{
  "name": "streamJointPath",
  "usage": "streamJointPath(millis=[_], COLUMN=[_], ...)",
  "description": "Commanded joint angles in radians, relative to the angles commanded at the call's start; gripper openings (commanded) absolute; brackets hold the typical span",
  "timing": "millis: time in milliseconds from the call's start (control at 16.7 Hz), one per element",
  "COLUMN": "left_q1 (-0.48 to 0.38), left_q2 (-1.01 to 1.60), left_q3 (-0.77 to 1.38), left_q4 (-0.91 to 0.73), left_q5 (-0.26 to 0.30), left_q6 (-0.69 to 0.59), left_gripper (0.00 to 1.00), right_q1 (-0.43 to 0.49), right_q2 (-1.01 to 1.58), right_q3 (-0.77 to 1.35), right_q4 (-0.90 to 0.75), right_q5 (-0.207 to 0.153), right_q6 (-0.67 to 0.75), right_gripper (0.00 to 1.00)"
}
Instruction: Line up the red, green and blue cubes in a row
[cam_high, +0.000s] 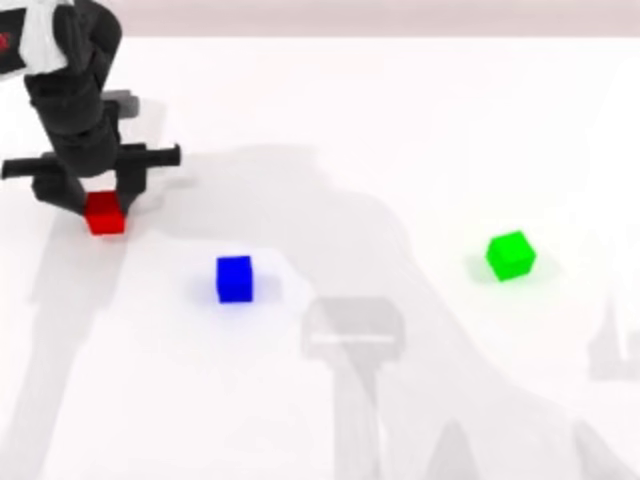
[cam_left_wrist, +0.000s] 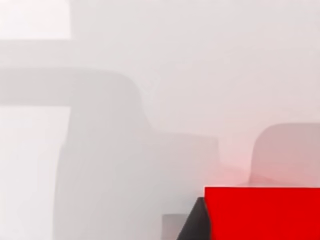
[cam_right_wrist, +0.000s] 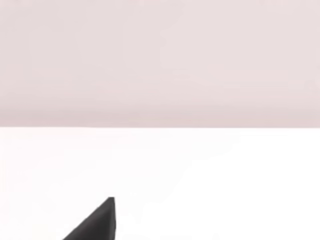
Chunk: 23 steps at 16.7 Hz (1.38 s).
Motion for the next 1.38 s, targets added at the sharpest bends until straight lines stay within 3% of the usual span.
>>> streamJointPath(millis=[540, 960, 1380], left_q1=[0.002, 0.019, 0.001], left_q2=[-0.038, -0.087, -0.104], left_q3=[0.014, 0.177, 0.177], left_q4=[-0.015, -0.233, -0.246], left_q5=[-0.007, -0.008, -0.009], left_q6=[0.006, 0.003, -0.009], left_gripper=[0.0, 0.0, 0.0], right_q1=[0.0, 0.0, 0.0], right_q2=[0.0, 0.0, 0.0], right_q3=[0.0, 0.0, 0.0], right_q4=[0.0, 0.0, 0.0], right_q5=[0.0, 0.0, 0.0], right_q6=[0.0, 0.0, 0.0], right_gripper=[1.0, 1.0, 1.0])
